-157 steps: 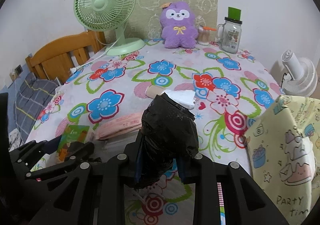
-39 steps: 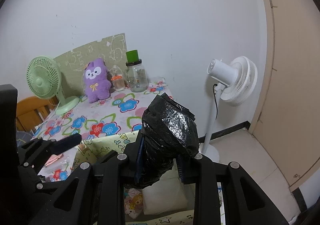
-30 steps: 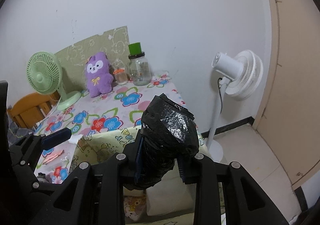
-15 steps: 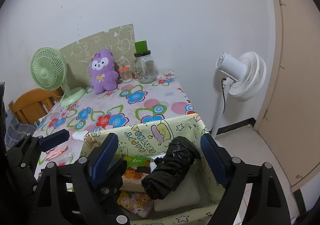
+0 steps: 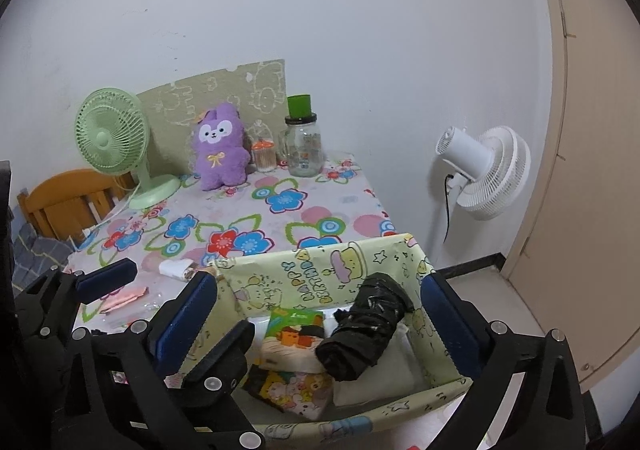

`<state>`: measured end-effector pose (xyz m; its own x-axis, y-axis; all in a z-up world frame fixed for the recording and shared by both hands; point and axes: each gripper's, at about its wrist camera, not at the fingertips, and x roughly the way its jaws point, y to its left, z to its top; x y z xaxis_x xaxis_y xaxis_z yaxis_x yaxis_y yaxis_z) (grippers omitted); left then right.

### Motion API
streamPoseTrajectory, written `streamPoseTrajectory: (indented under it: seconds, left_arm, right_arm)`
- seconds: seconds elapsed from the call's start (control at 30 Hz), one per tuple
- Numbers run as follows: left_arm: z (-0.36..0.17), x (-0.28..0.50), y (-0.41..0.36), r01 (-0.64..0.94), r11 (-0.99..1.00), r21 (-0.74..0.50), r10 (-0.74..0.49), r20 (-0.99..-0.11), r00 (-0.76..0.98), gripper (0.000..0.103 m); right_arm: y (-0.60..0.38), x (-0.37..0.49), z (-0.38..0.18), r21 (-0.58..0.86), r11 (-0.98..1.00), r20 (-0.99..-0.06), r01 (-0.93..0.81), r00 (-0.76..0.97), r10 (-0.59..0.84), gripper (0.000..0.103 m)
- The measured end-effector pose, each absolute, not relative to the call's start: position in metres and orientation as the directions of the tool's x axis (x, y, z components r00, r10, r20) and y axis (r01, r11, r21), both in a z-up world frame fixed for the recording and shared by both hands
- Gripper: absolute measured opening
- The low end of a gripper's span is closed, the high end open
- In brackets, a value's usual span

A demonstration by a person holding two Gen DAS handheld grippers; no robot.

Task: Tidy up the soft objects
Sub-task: 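Open left tool over the box while right tool releases the black bag inside, then withdraw both tools from the box back over the table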

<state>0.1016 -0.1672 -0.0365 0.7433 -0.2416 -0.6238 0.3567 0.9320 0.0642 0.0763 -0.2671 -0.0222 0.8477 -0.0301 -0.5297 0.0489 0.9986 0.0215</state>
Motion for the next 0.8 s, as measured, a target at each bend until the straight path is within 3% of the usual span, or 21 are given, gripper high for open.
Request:
streamPoseTrajectory:
  seconds: [0.8]
  left_arm:
    - [-0.020, 0.061, -0.106, 0.285, 0.957, 0.062, -0.200, -0.574, 0.794, 0.103]
  right_arm:
    - [-0.203, 0.042, -0.005, -0.022, 1.000, -0.501, -0.021, 0.866, 0.007, 0.103]
